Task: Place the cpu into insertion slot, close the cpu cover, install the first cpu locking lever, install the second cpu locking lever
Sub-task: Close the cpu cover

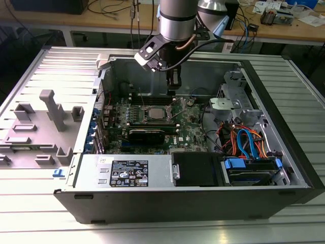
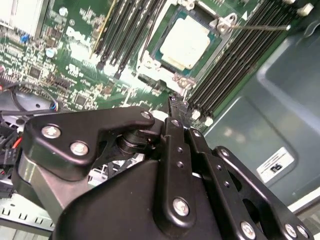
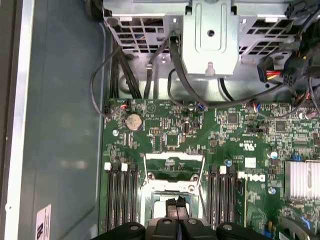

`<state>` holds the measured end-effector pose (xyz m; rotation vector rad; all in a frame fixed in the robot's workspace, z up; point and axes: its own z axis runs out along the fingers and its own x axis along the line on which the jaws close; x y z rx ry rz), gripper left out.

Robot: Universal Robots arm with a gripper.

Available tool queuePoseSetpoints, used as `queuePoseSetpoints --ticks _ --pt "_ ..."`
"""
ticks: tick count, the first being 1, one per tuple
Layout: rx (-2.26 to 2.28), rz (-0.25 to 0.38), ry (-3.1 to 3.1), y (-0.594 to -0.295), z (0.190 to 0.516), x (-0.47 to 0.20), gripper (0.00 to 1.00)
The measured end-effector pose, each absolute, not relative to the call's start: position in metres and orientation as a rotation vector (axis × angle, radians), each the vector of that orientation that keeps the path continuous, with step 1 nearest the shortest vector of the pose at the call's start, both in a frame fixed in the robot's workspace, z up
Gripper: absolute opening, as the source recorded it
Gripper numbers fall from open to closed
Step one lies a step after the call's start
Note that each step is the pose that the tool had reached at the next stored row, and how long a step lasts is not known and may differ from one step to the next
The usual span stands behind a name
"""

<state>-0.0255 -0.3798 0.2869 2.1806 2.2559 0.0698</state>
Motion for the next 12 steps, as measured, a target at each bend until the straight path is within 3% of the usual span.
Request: queuePoseSetpoints --ticks 12 --pt "2.181 0.07 2.256 -0.3798 0.2868 -0.025 0.11"
